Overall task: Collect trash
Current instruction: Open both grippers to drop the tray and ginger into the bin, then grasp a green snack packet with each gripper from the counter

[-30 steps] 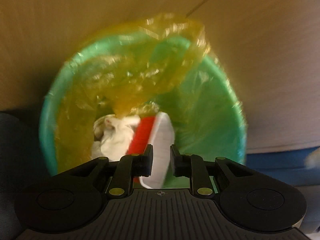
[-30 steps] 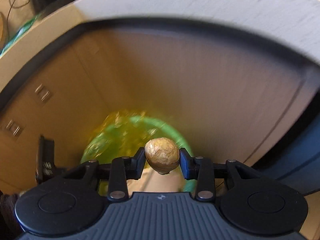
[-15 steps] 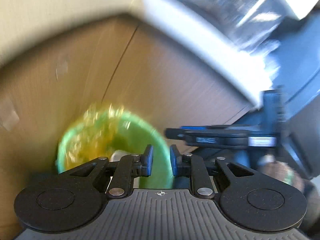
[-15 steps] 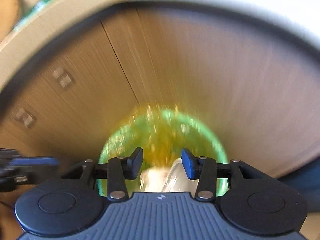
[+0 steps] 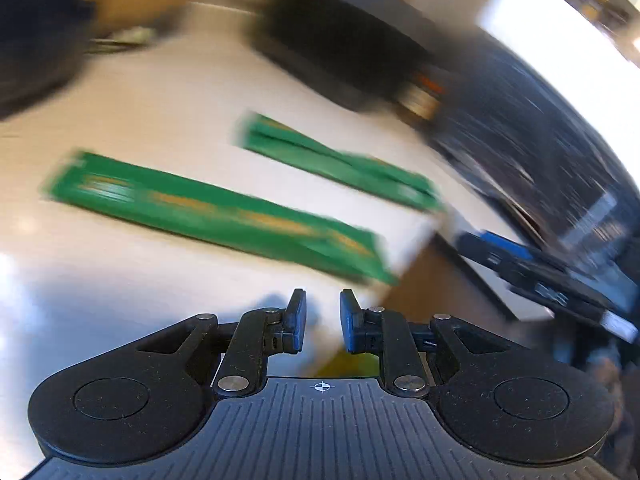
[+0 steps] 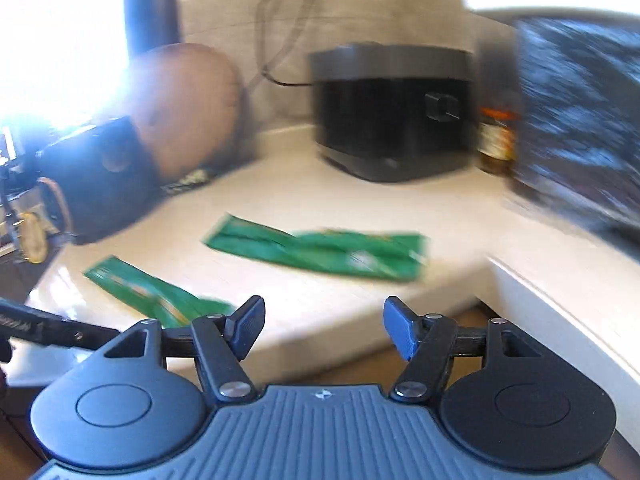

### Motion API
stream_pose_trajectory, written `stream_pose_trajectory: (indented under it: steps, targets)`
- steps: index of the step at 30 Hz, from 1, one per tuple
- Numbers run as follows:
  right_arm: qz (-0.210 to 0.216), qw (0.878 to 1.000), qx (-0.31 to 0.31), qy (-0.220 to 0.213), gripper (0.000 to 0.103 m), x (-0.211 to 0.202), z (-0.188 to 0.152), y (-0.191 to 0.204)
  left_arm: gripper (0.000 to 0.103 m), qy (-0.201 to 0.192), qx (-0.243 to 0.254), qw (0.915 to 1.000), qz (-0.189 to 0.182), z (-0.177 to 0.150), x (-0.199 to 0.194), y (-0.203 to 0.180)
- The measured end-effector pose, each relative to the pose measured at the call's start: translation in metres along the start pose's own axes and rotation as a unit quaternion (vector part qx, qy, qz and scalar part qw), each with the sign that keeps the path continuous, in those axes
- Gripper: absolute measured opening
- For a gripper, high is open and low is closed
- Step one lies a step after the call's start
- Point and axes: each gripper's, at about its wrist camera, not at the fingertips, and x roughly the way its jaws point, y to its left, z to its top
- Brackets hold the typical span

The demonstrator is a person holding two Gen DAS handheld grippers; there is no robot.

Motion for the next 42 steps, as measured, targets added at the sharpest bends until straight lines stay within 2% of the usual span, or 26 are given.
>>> stream_pose_trajectory:
  steps: [3, 8, 11, 14, 17, 19, 21, 23, 24, 25, 28, 30, 33, 35, 36, 37, 40, 42]
  targets:
    - [0.014, 0.999, -0.035, -0.002, 0.052, 0.021, 0.011, 0.027, 0.021, -0.019, -0.021, 0.9988, 0.039, 0.011, -0.015, 0.02]
    - [0.074, 0.995, -0.037, 0.051, 0.05, 0.059, 0.014, 0.06, 0.021, -0.022, 0.003, 0.9961, 0.085, 0.023, -0.017, 0.029]
    - [0.14, 0.985, -0.037, 0.089, 0.05, 0.06, 0.003, 0.083, 0.021, -0.026, 0.011, 0.9953, 0.093, 0.032, -0.014, 0.031]
    - [0.197, 0.974, -0.039, 0.101, 0.05, 0.053, -0.002, 0.099, 0.021, -0.036, 0.031, 0.9947, 0.092, 0.042, -0.014, 0.028]
    - [0.222, 0.969, -0.039, 0.1, 0.05, 0.049, 0.002, 0.109, 0.021, -0.041, 0.056, 0.9933, 0.093, 0.055, -0.004, 0.019]
    - [0.218, 0.971, -0.047, 0.086, 0.05, 0.044, 0.007, 0.107, 0.021, -0.035, 0.062, 0.9931, 0.094, 0.064, 0.0, 0.015]
    - [0.189, 0.979, -0.058, 0.057, 0.054, 0.033, 0.017, 0.093, 0.021, -0.041, 0.064, 0.9922, 0.099, 0.069, -0.003, 0.012]
    - [0.141, 0.987, -0.075, 0.028, 0.072, 0.03, 0.03, 0.074, 0.021, -0.046, 0.067, 0.9903, 0.113, 0.071, -0.006, 0.008]
    - [0.114, 0.989, -0.091, 0.013, 0.086, 0.031, 0.036, 0.065, 0.021, -0.046, 0.071, 0.9894, 0.118, 0.071, -0.005, 0.005]
    - [0.088, 0.99, -0.111, 0.004, 0.09, 0.036, 0.041, 0.057, 0.021, -0.044, 0.082, 0.9884, 0.12, 0.068, -0.003, 0.0]
    - [0.028, 0.993, -0.114, 0.015, 0.09, 0.064, 0.053, 0.022, 0.021, -0.022, 0.14, 0.9833, 0.114, 0.048, 0.008, -0.023]
    - [0.029, 0.995, -0.088, 0.032, 0.09, 0.082, 0.059, -0.001, 0.024, -0.012, 0.187, 0.9744, 0.124, 0.032, 0.012, -0.036]
    - [0.058, 0.994, -0.077, 0.057, 0.09, 0.1, 0.059, -0.017, 0.025, -0.012, 0.245, 0.9541, 0.171, 0.014, 0.009, -0.041]
    - [0.06, 0.993, -0.069, 0.075, 0.09, 0.11, 0.058, -0.018, 0.025, -0.007, 0.26, 0.9432, 0.207, 0.009, 0.0, -0.034]
    - [0.07, 0.992, -0.062, 0.086, 0.09, 0.111, 0.056, -0.016, 0.025, -0.003, 0.258, 0.9406, 0.221, 0.009, -0.006, -0.027]
    - [0.09, 0.99, -0.052, 0.097, 0.09, 0.111, 0.054, -0.013, 0.025, 0.001, 0.245, 0.9426, 0.227, 0.011, -0.012, -0.019]
    - [0.165, 0.979, -0.038, 0.114, 0.09, 0.101, 0.05, 0.002, 0.024, -0.003, 0.154, 0.968, 0.198, 0.028, -0.031, 0.01]
    - [0.171, 0.979, -0.062, 0.096, 0.09, 0.094, 0.053, 0.013, 0.023, -0.022, 0.119, 0.9731, 0.196, 0.04, -0.034, 0.021]
